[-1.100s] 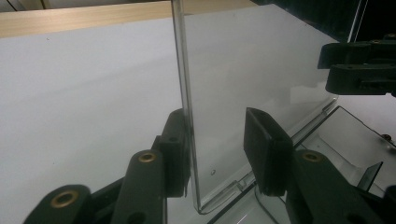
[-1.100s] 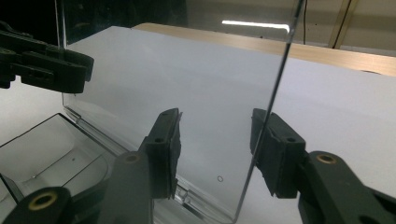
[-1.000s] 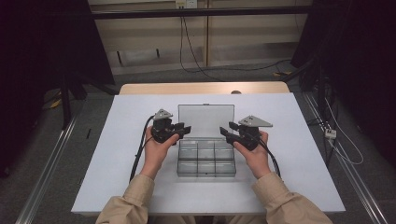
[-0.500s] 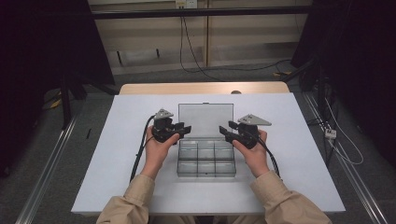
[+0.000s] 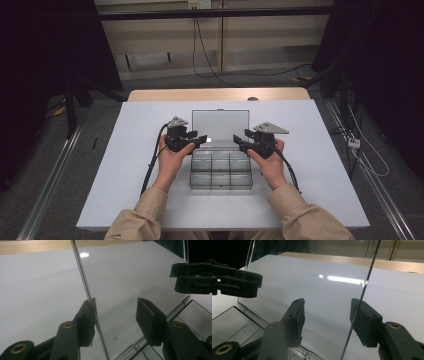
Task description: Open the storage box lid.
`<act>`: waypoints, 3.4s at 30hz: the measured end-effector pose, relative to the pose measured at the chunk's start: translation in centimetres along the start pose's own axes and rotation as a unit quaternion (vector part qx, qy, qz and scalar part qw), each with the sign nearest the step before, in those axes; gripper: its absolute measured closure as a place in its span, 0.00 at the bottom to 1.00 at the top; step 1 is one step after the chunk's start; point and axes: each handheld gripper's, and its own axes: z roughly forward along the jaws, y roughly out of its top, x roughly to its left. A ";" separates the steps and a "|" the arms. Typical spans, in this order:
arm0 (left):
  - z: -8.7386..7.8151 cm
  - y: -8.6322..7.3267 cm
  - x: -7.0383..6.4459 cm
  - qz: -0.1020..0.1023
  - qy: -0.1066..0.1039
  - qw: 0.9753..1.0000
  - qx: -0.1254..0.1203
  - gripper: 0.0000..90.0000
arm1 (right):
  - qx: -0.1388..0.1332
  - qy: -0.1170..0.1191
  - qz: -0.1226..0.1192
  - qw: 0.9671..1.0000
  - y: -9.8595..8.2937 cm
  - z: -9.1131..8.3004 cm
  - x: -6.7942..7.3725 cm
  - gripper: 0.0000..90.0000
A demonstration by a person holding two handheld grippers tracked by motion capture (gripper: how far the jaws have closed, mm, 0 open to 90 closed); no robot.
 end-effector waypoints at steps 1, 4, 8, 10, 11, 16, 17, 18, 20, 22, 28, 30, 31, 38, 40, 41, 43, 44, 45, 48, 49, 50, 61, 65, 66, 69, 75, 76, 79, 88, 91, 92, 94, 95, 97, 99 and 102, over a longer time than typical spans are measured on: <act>0.1 0.0 0.0 -0.002 -0.001 1.000 0.000 0.55 | 0.001 0.000 0.000 1.000 0.0 0.1 0.0 0.49; 0.2 0.0 0.1 -0.005 -0.002 1.000 0.001 0.54 | 0.004 0.001 0.003 1.000 -0.1 0.2 -0.1 0.47; 0.5 -0.1 0.1 -0.008 0.000 1.000 0.003 0.51 | 0.009 0.001 0.006 1.000 -0.2 0.5 -0.1 0.44; 0.5 -0.1 0.1 -0.008 0.001 1.000 0.005 0.50 | 0.010 0.001 0.007 1.000 -0.3 0.5 -0.1 0.43; 0.6 -0.1 0.1 -0.009 0.002 1.000 0.005 0.49 | 0.010 0.000 0.007 1.000 -0.3 0.6 -0.1 0.43; 0.9 -0.3 0.1 -0.013 0.006 1.000 0.008 0.45 | 0.016 -0.001 0.010 1.000 -0.4 0.8 -0.2 0.39; 0.9 -0.3 0.1 -0.015 0.006 1.000 0.010 0.45 | 0.017 -0.002 0.010 1.000 -0.5 0.8 -0.2 0.39; 0.9 -0.3 0.2 -0.015 0.004 1.000 0.012 0.44 | 0.019 -0.003 0.011 1.000 -0.5 0.8 -0.3 0.39; 1.0 -0.4 0.2 -0.019 0.004 1.000 0.010 0.44 | 0.021 -0.001 0.015 1.000 -0.5 0.9 -0.3 0.38; 1.1 -0.4 0.2 -0.018 0.005 1.000 0.013 0.43 | 0.022 -0.001 0.016 1.000 -0.6 1.0 -0.3 0.37; 1.2 -0.5 0.2 -0.021 0.006 1.000 0.015 0.41 | 0.021 0.000 0.022 1.000 -0.7 1.2 -0.4 0.34; 1.2 -0.5 0.2 -0.021 0.006 1.000 0.016 0.40 | 0.026 0.000 0.022 0.999 -0.6 1.3 -0.3 0.32; 1.2 -0.5 0.2 -0.022 0.005 1.000 0.016 0.40 | 0.029 0.000 0.023 0.999 -0.6 1.4 -0.2 0.31; 1.3 -0.5 0.2 -0.026 0.002 1.000 0.015 0.39 | 0.035 0.002 0.025 0.999 -0.5 1.7 0.0 0.28; 1.4 -0.6 0.3 -0.025 0.001 1.000 0.017 0.39 | 0.036 0.001 0.026 0.999 -0.5 1.7 0.0 0.27; 1.4 -0.6 0.3 -0.025 0.001 1.000 0.018 0.38 | 0.036 0.001 0.027 0.999 -0.5 1.7 0.0 0.27; 1.5 -0.6 0.3 -0.027 0.000 0.999 0.019 0.38 | 0.037 0.002 0.028 0.999 -0.6 1.8 0.0 0.27; 1.5 -0.6 0.3 -0.029 0.000 0.999 0.020 0.37 | 0.037 0.002 0.028 0.999 -0.6 1.8 -0.1 0.27; 1.5 -0.7 0.3 -0.030 0.000 0.999 0.020 0.37 | 0.038 0.002 0.029 0.999 -0.6 1.8 -0.1 0.27; 1.6 -0.7 0.2 -0.030 0.000 0.999 0.022 0.36 | 0.039 0.002 0.029 0.999 -0.6 1.8 -0.1 0.26; 1.6 -0.7 0.3 -0.030 0.000 0.999 0.022 0.35 | 0.038 0.001 0.029 0.999 -0.6 1.8 -0.1 0.26; 1.6 -0.7 0.2 -0.030 -0.001 0.999 0.023 0.35 | 0.039 0.001 0.031 0.999 -0.7 1.8 -0.1 0.26; 2.0 -0.9 0.3 -0.042 -0.005 0.999 0.031 0.30 | 0.047 0.003 0.041 0.998 -0.9 2.0 -0.2 0.22; 2.1 -1.0 0.4 -0.048 -0.007 0.998 0.032 0.28 | 0.050 0.005 0.045 0.998 -0.9 2.1 -0.2 0.20; 2.1 -1.1 0.4 -0.050 -0.007 0.998 0.032 0.28 | 0.051 0.005 0.046 0.998 -1.0 2.1 -0.3 0.20; 2.2 -1.1 0.5 -0.054 -0.010 0.998 0.035 0.26 | 0.053 0.005 0.048 0.997 -1.0 2.1 -0.3 0.18; 2.4 -1.3 0.6 -0.062 -0.013 0.997 0.040 0.23 | 0.061 0.010 0.059 0.996 -1.1 2.2 -0.4 0.17; 2.4 -1.3 0.6 -0.062 -0.013 0.997 0.040 0.23 | 0.061 0.010 0.061 0.996 -1.1 2.2 -0.4 0.16; 2.4 -1.3 0.5 -0.066 -0.015 0.997 0.043 0.22 | 0.063 0.013 0.065 0.996 -1.2 2.2 -0.5 0.16; 2.6 -1.4 0.6 -0.075 -0.020 0.996 0.045 0.20 | 0.067 0.015 0.075 0.995 -1.3 2.3 -0.6 0.15; 2.7 -1.5 0.6 -0.080 -0.022 0.995 0.047 0.19 | 0.069 0.015 0.080 0.994 -1.3 2.4 -0.6 0.15; 2.7 -1.5 0.6 -0.081 -0.023 0.995 0.047 0.19 | 0.069 0.015 0.081 0.994 -1.3 2.4 -0.6 0.15; 2.7 -1.5 0.6 -0.083 -0.024 0.995 0.047 0.19 | 0.071 0.016 0.083 0.994 -1.3 2.4 -0.6 0.15; 2.7 -1.5 0.6 -0.083 -0.024 0.995 0.047 0.19 | 0.072 0.016 0.085 0.994 -1.3 2.3 -0.6 0.15; 2.7 -1.5 0.7 -0.084 -0.024 0.995 0.047 0.19 | 0.072 0.014 0.085 0.994 -1.3 2.3 -0.5 0.15; 2.7 -1.5 0.7 -0.087 -0.026 0.995 0.047 0.19 | 0.072 0.018 0.087 0.993 -1.3 2.4 -0.7 0.15; 2.7 -1.6 0.7 -0.095 -0.027 0.994 0.048 0.19 | 0.075 0.016 0.088 0.993 -1.3 2.3 -0.8 0.15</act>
